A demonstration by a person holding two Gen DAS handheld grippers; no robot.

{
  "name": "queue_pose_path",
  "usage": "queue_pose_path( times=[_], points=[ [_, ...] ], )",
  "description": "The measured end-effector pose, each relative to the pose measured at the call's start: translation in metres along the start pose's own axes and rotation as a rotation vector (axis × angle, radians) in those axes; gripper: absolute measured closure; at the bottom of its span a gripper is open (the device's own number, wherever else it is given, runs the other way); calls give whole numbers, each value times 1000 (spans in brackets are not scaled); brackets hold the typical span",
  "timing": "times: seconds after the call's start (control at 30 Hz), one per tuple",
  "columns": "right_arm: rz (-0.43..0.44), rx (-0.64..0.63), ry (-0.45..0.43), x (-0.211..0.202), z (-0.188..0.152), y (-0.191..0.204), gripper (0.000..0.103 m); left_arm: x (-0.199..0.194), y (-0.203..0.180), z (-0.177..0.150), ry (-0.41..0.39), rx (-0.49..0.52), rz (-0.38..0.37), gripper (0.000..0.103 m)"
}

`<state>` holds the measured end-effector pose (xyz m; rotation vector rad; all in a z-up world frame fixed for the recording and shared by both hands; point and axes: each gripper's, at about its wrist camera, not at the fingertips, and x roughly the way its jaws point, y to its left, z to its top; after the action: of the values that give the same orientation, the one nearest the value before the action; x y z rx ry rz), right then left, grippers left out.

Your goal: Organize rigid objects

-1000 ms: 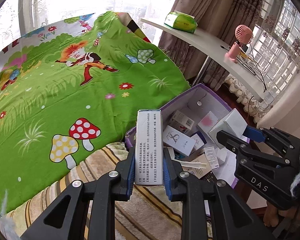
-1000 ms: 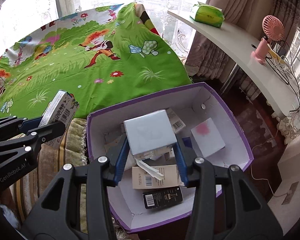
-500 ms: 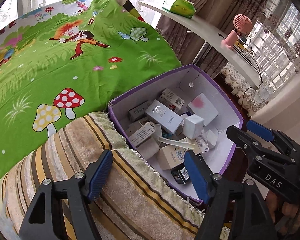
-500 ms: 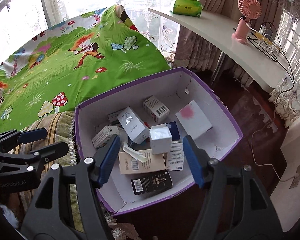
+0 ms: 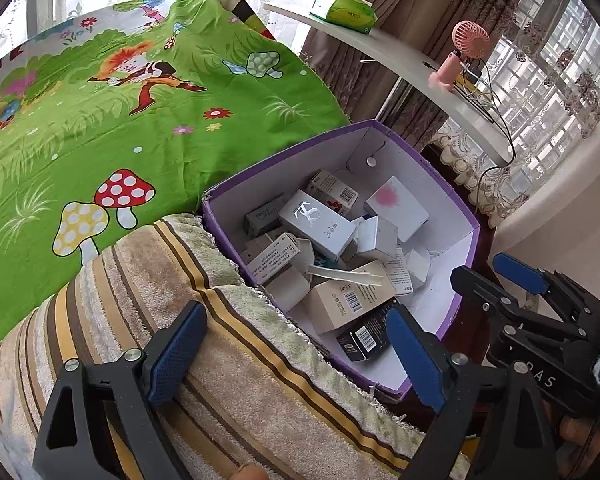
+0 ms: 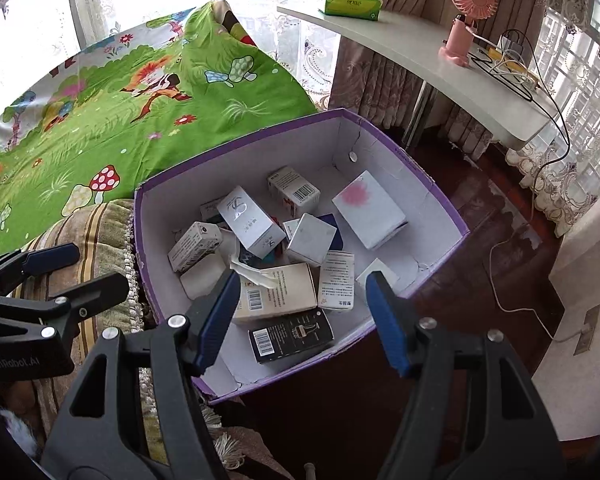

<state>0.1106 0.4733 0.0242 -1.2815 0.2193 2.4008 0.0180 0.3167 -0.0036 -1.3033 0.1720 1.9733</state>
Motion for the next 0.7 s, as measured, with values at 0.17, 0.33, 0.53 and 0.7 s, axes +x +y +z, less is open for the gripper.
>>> queue_pose_path(
  times=[0.17,0.33,0.53,0.7],
  points=[
    [6,-14,17,3,-1,8,34,2,-2,0,3,8,-19,3],
    [-1,-16,22,4,-2,7,34,3,-4,1,11,21,2,3],
    [-15,-15,25,4,-2,3,34,5,-5,1,20,28,16,3],
    [-16,-13,25,4,-2,1,34,6,-4,1,24,21,12,3]
  ],
)
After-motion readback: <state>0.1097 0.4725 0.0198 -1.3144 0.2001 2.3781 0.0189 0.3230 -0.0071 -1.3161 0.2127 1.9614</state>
